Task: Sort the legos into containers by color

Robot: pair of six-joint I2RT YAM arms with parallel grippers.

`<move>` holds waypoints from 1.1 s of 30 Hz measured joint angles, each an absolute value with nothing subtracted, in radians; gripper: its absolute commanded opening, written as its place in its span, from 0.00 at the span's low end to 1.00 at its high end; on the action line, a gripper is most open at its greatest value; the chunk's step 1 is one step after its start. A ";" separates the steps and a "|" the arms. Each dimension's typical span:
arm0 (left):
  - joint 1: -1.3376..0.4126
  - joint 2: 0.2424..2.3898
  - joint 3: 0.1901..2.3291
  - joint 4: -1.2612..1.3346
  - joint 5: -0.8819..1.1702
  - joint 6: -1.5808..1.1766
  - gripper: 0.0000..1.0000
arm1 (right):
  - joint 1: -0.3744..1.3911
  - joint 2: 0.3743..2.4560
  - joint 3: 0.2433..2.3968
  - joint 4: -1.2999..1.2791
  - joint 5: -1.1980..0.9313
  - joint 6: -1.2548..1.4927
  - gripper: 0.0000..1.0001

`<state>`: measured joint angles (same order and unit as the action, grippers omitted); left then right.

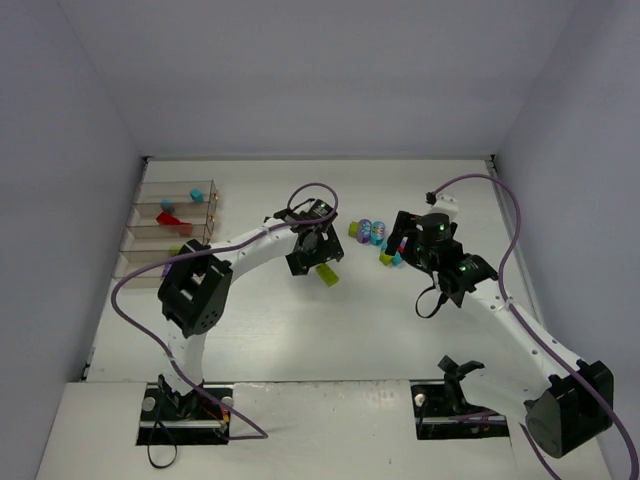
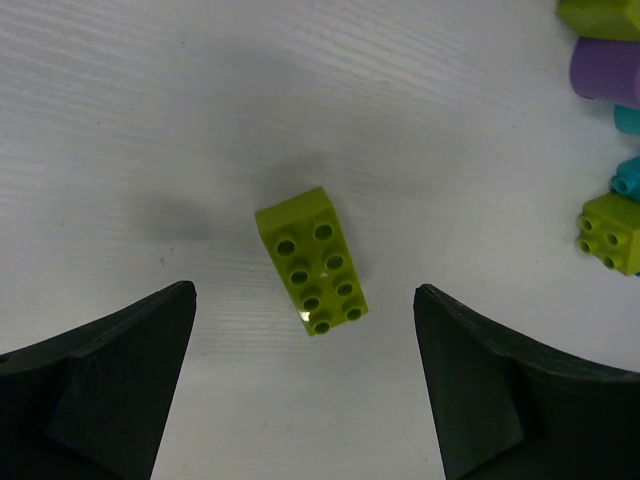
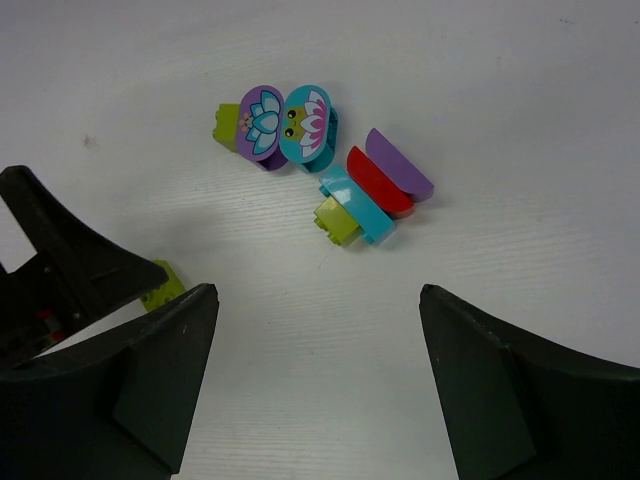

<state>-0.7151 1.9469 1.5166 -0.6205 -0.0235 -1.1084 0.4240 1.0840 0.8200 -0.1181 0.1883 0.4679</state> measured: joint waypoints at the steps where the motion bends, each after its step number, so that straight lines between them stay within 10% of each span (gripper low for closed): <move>1: -0.719 1.966 1.526 -0.626 -0.025 -1.117 0.81 | 0.424 1.072 0.814 -0.120 0.189 0.472 0.78; 9: -0.732 2.057 1.556 -0.681 -0.034 -1.164 0.65 | 0.418 1.003 0.775 -0.137 0.187 0.487 0.78; 20: -0.733 2.059 1.561 -0.710 -0.098 -1.185 0.04 | 0.418 1.002 0.764 -0.141 0.176 0.496 0.78; 33: -0.398 1.633 1.365 -0.704 -0.139 -1.155 0.00 | 0.418 1.042 0.764 -0.131 0.148 0.479 0.78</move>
